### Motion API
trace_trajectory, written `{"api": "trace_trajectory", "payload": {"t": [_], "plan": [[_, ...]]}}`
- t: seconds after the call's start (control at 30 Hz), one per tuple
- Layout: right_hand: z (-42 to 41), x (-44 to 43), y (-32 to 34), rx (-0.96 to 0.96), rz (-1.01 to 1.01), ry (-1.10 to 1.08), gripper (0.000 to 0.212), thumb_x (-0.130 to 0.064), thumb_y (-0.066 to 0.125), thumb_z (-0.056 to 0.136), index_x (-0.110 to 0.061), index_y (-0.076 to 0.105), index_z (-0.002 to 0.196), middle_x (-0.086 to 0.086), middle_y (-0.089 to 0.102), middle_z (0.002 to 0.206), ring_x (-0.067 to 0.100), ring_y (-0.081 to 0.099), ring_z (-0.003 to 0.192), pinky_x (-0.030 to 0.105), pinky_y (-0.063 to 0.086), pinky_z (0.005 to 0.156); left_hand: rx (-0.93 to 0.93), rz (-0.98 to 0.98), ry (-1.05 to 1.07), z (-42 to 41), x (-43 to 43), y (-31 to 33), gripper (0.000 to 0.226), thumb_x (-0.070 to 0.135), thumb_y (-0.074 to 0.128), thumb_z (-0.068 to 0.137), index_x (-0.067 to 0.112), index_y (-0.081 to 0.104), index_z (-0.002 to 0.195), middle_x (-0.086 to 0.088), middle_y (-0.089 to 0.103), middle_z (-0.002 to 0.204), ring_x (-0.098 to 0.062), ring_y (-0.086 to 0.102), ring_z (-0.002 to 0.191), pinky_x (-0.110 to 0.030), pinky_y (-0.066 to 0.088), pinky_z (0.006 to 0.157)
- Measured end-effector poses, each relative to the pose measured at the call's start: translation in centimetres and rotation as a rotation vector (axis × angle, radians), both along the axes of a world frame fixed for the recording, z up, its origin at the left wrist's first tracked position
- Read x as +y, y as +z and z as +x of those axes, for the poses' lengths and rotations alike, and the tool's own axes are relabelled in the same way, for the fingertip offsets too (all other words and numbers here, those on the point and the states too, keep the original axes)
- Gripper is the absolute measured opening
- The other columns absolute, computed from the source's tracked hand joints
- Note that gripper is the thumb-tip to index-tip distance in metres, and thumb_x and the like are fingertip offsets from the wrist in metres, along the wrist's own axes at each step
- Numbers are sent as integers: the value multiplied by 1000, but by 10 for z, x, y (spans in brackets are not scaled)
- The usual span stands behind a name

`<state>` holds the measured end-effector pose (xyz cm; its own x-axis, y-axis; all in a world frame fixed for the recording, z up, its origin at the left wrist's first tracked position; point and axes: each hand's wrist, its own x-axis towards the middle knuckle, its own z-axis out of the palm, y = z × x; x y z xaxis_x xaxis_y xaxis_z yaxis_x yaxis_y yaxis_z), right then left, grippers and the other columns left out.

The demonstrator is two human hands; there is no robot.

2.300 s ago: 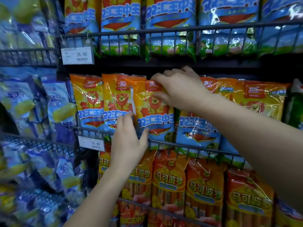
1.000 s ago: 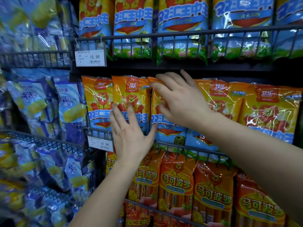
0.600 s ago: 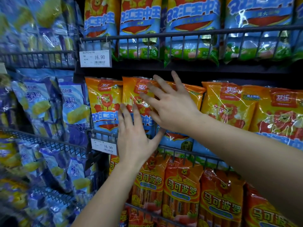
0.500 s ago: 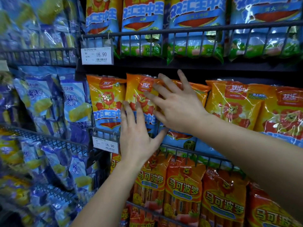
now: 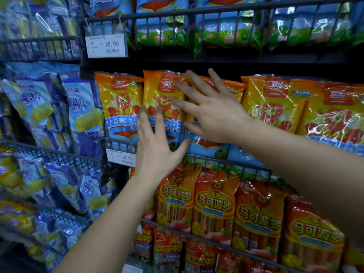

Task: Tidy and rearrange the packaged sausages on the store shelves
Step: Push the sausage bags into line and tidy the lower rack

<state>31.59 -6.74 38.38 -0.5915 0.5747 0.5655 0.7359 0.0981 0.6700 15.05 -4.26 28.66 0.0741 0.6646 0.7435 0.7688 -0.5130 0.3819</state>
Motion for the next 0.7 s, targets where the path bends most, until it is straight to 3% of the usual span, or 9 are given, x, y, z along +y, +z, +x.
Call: {"api": "trace_trajectory", "payload": {"t": [0.17, 0.3, 0.53, 0.7], "plan": [[38, -23, 1, -88, -50, -4, 61, -48, 46, 95, -29, 33, 152, 2, 12, 165, 28, 5, 152, 60, 9, 119, -2, -12, 72, 11, -11, -2, 97, 72, 45, 86, 12, 15, 156, -18, 1, 162, -37, 2, 150, -57, 26, 116], [62, -44, -1, -74, -49, -7, 59, -40, 49, 91, -30, 40, 149, 4, 25, 162, 28, 15, 151, 59, 13, 119, -16, -39, 48, 32, -25, -2, 95, 70, 47, 86, 11, 18, 155, -19, 3, 162, -36, 1, 150, -55, 16, 120], [98, -75, -1, -55, -33, -67, 56, -51, 42, 94, -30, 43, 147, 3, 29, 160, 30, 23, 149, 58, 15, 119, -14, -16, 4, 68, -46, -1, 96, 67, 51, 86, 7, 18, 154, -19, 6, 162, -38, 6, 149, -54, 18, 119], [120, -97, -1, -32, -40, -86, 53, -49, 44, 95, -28, 47, 144, 4, 31, 159, 30, 26, 148, 58, 15, 119, 43, 32, -54, 94, -61, 1, 89, 66, 50, 86, 14, 23, 152, -20, 7, 161, -42, 4, 148, -57, 18, 117]]}}
